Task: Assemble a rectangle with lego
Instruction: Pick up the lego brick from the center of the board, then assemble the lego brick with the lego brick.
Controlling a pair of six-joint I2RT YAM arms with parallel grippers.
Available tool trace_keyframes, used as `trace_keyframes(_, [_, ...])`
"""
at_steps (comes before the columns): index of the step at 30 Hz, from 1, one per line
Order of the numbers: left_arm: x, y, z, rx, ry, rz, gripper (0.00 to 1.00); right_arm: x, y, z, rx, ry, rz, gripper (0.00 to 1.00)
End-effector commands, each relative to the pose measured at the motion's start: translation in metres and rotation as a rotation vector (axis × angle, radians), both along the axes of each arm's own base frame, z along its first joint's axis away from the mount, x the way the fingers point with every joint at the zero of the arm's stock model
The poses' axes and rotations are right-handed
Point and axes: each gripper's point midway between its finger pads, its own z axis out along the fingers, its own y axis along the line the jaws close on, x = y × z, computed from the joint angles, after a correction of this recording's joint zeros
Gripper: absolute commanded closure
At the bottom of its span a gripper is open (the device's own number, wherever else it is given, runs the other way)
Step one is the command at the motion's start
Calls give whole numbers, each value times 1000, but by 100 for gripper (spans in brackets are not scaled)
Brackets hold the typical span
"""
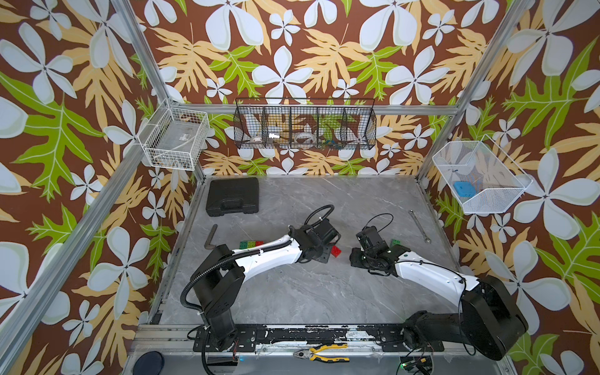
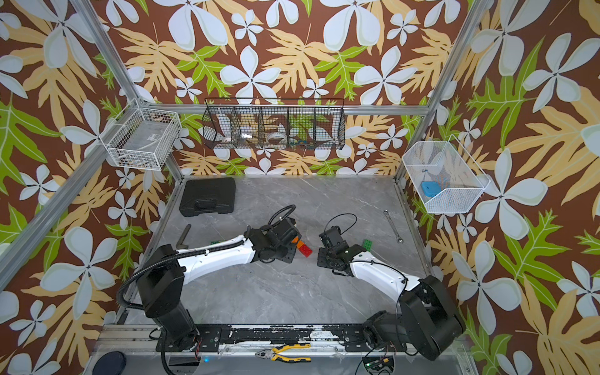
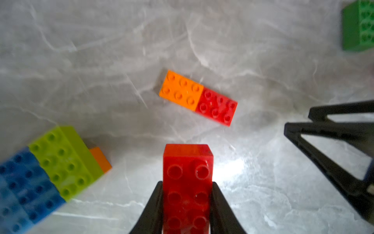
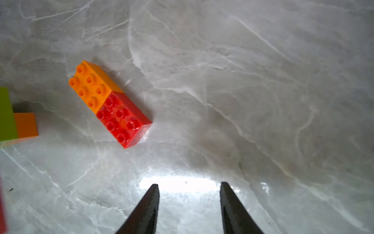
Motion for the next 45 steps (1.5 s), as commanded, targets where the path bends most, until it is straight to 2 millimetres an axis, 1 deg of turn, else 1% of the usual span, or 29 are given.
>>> trace_keyframes(1, [22, -20, 15, -5, -49, -140, 100, 7, -8, 1, 10, -14, -4, 54])
trace_keyframes(4, [42, -42, 13, -14, -34, -181, 100, 16, -15, 4, 14, -21, -22, 54])
trace_keyframes(6, [48, -57, 7, -21, -8, -203, 100, 21, -17, 5, 16, -23, -23, 55])
trace_keyframes(8, [53, -67, 2, -22, 15, -205, 100, 25, -17, 5, 20, -22, -21, 55])
trace_keyframes(11, [57, -72, -6, -4, 38, -206, 100, 28, -16, 0, 20, -8, -14, 56])
trace_keyframes(15, [59, -74, -16, 11, 52, -221, 100, 30, -14, -8, 24, 10, -8, 56])
trace_keyframes(18, [61, -69, -25, 36, 63, -230, 100, 31, -15, -12, 22, 21, -4, 57])
trace_keyframes(22, [63, -62, -34, 63, 71, -249, 100, 32, -14, -13, 24, 24, -4, 57])
trace_keyframes(30, [63, -61, -46, 91, 71, -275, 100, 33, -13, -15, 27, 31, -6, 58])
trace_keyframes(45, [63, -59, -55, 108, 75, -301, 100, 31, -13, -16, 31, 36, -8, 60])
